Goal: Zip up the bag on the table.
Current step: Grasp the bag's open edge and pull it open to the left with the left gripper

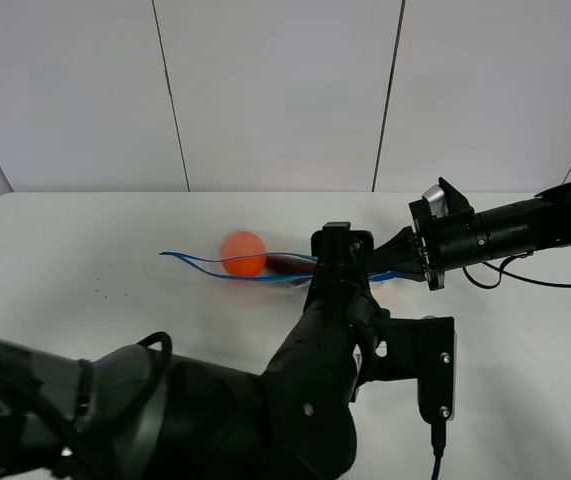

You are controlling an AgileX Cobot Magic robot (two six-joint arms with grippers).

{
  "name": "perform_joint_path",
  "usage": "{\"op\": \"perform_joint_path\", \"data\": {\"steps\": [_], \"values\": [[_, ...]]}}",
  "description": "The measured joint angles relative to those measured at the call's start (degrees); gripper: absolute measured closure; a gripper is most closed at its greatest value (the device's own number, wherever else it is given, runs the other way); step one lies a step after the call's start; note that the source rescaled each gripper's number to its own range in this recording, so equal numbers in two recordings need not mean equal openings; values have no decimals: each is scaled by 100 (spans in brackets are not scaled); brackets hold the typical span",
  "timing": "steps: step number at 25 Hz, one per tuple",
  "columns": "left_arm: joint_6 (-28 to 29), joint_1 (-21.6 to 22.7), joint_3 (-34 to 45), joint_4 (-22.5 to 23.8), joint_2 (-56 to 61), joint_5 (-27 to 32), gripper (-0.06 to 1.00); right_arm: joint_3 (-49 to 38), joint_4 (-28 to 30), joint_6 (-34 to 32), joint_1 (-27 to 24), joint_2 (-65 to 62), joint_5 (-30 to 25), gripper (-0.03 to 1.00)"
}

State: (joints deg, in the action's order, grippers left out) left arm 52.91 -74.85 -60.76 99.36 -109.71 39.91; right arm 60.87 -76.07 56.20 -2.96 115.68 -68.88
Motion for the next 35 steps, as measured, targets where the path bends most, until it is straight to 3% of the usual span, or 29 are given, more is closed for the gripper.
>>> {"op": "perform_joint_path", "data": {"steps": [6,17,26,35], "values": [[0,153,-424,15,-429,-64,-4,0,13,-19,0,0,0,97],[0,430,-481,20,-525,-203,2,0,63,-36,0,0,0,97],[-437,430,-625,18,-530,-248,31,0,63,-36,0,0,0,97],[-538,483,-653,18,-664,-367,49,0,63,-36,0,0,0,97]]}}
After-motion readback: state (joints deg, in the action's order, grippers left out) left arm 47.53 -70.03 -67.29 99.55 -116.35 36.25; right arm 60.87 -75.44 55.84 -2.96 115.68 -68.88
